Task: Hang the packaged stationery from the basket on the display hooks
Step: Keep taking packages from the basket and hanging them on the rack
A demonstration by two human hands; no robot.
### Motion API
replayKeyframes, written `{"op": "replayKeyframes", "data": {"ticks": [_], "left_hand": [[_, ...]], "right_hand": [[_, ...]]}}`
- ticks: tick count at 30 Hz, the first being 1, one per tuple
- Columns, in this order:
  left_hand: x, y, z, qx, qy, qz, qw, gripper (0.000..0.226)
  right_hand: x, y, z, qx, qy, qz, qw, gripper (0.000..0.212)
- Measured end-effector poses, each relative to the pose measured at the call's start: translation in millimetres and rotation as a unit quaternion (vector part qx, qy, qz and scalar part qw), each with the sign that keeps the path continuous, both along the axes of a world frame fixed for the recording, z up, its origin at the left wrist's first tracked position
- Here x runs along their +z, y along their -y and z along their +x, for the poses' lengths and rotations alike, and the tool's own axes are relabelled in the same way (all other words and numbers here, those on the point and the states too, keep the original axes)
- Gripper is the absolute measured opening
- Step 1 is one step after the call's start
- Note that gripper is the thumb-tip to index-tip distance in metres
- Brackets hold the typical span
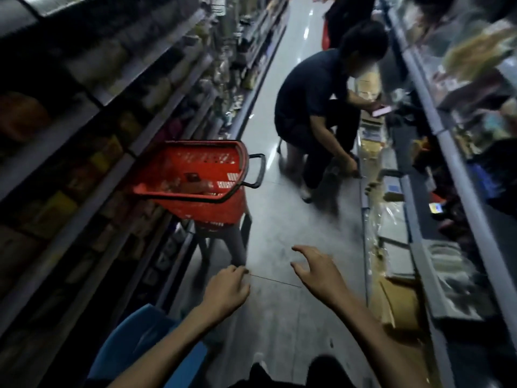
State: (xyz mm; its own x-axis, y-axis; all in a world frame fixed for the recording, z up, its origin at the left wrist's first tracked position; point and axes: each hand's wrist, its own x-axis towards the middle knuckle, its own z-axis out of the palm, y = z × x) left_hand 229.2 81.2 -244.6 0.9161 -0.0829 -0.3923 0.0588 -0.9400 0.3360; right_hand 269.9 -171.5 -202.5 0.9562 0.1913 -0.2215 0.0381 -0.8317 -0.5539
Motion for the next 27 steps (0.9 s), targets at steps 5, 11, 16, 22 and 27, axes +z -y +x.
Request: {"op": "replayKeyframes", "data": {"ticks": [5,11,16,22,27], "left_hand": [[-16.0,-43.7,81.8,0.052,0.023,0.038,0.998,0.044],[-38.0,-64.3,204.6,0.089,0.072,0.1,0.988,0.062],[-59.6,-62.6,269.1,0.125,0.006,0.141,0.982,0.064],[-85.8,-66.4,287.1,0.131,0.021,0.151,0.98,0.045],[-99.1,-84.8,283.5,0.1,0.033,0.111,0.988,0.049]], "right_hand": [[-14.3,-40.8,59.1,0.062,-0.024,-0.002,0.998,0.036],[-35.0,-69.8,149.2,0.114,-0.043,-0.005,0.993,0.033],[-58.8,-80.9,220.8,0.161,-0.047,-0.004,0.986,0.032],[-71.9,-122.4,314.1,0.255,0.08,-0.03,0.963,0.023],[-84.8,-179.5,377.8,0.369,0.148,-0.055,0.916,0.026]]}}
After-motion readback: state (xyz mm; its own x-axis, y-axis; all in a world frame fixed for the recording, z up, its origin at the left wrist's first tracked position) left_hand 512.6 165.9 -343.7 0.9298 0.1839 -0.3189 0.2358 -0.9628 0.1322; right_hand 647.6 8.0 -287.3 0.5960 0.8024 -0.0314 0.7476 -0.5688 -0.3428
